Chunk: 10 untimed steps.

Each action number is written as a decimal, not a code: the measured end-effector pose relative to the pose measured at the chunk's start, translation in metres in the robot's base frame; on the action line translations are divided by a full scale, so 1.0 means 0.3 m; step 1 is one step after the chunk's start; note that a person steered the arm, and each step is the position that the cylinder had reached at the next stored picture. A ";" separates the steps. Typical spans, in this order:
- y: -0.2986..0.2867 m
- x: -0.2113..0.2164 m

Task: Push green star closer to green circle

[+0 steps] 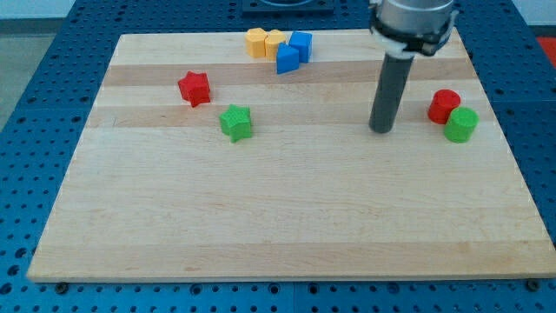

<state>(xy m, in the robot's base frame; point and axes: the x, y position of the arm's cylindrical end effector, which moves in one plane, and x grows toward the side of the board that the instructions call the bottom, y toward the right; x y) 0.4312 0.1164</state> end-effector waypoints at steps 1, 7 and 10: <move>-0.094 0.126; -0.874 -0.108; -0.662 -0.047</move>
<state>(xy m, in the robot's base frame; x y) 0.4171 -0.0821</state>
